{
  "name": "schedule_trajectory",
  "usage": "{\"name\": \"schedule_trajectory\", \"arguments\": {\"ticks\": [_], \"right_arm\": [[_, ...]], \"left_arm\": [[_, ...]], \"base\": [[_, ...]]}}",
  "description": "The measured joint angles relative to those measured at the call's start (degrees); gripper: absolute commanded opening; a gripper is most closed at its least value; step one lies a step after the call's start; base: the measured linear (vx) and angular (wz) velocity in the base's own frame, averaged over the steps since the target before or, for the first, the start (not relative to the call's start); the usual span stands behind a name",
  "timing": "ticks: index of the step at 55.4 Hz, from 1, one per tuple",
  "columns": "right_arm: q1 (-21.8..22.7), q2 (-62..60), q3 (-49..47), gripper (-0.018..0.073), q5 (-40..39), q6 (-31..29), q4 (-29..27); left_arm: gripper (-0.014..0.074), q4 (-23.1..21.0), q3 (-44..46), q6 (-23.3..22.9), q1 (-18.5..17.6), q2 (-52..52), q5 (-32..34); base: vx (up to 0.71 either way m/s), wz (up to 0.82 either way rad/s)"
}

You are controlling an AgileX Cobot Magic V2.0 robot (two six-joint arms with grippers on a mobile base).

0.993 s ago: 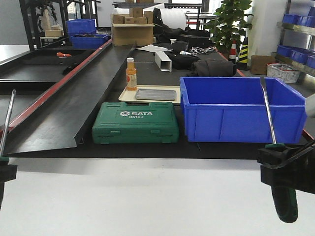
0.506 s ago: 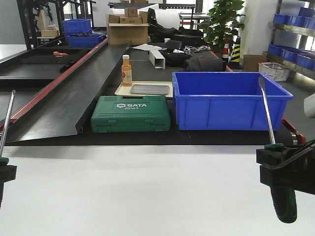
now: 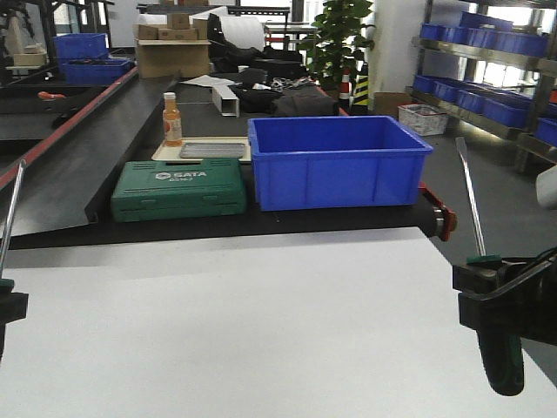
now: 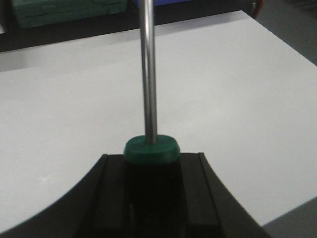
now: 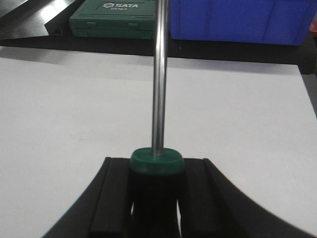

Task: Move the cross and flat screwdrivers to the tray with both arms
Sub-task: 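Drive the base to the conveyor station holding both screwdrivers upright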

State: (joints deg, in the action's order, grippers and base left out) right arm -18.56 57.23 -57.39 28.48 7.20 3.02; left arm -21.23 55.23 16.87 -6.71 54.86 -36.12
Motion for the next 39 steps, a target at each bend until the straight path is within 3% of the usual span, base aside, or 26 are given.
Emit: {"name": "schedule_trajectory", "arguments": {"ticks": [39], "right_arm": [[0.0,0.0,0.0,-0.0008,0.2,0.0,0.0]], "left_arm": [[0.0,0.0,0.0,0.0,0.0,0.0,0.0]], "base": [[-0.11,-0.58]]}}
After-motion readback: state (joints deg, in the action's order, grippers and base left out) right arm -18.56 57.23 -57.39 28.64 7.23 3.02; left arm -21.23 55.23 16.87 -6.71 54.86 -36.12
